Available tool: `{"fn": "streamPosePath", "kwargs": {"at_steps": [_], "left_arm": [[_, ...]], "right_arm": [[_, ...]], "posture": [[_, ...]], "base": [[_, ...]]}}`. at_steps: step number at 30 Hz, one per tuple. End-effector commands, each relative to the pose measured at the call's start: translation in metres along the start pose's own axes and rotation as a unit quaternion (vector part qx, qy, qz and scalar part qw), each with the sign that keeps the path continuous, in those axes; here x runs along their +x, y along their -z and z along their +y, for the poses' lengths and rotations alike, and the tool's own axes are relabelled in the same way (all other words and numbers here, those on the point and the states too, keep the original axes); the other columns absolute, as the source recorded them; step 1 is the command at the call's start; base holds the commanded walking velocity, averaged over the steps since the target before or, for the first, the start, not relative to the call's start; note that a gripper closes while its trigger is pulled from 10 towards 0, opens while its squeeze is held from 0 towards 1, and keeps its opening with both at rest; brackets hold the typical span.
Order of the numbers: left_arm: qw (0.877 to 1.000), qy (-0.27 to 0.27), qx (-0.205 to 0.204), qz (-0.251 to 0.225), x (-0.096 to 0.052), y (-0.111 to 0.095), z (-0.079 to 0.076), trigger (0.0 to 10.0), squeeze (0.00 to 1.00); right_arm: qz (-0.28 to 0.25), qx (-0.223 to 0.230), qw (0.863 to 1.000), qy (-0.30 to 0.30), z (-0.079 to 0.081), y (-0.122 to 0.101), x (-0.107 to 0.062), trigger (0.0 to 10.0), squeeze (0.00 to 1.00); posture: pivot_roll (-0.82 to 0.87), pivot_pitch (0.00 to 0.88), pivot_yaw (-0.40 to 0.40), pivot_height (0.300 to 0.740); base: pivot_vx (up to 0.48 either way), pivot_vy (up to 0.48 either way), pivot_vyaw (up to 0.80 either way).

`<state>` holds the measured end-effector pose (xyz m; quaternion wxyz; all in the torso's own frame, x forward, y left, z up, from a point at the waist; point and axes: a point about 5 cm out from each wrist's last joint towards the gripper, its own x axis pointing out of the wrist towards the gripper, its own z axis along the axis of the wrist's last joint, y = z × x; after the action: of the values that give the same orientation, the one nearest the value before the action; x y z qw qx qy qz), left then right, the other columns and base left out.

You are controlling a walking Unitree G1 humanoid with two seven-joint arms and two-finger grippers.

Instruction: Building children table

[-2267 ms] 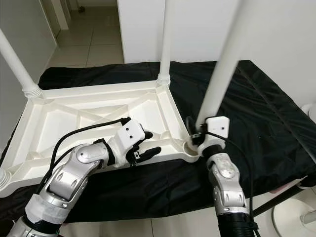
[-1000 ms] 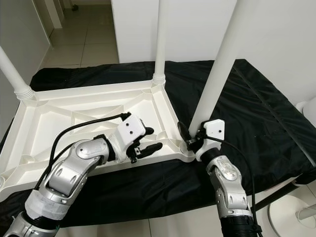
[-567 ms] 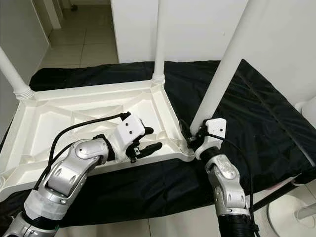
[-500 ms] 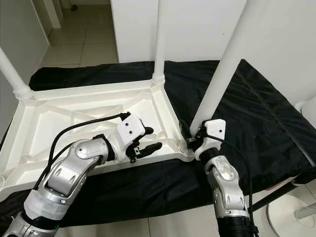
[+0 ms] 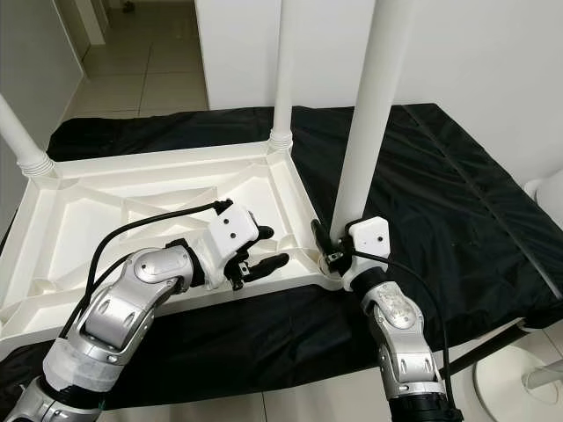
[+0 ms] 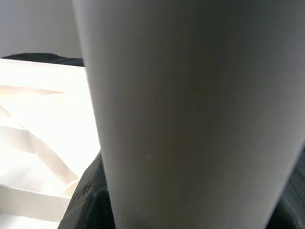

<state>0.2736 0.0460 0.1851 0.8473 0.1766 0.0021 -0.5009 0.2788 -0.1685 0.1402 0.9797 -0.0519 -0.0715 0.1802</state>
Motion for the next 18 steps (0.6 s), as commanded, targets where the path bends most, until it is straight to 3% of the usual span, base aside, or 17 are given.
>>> {"fn": "streamPosePath", "kwargs": {"at_steps": [1,6,18], "left_arm": [[1.0,-0.014,0.003,-0.005,0.0003,-0.0028,-0.0004,10.0,0.0],[1.0,-0.011,0.005,-0.008,0.0006,-0.0036,-0.0019,10.0,0.0],[1.0,-0.005,0.009,-0.01,0.0022,-0.0044,-0.0023,10.0,0.0]], "right_arm": [[0.09,0.04,0.995,0.001,0.0065,0.0363,-0.012,10.0,0.0],[0.097,0.086,0.989,0.064,0.0087,0.04,-0.0127,10.0,0.0],[0.128,0.112,0.984,0.063,0.0112,0.0441,-0.0085,10.0,0.0]], "posture": [[-0.06,0.037,0.003,0.74],[-0.06,0.027,0.002,0.74],[-0.06,0.018,0.005,0.74]], "base": [[0.0,0.0,0.0],[0.0,0.0,0.0],[0.0,0.0,0.0]]}}
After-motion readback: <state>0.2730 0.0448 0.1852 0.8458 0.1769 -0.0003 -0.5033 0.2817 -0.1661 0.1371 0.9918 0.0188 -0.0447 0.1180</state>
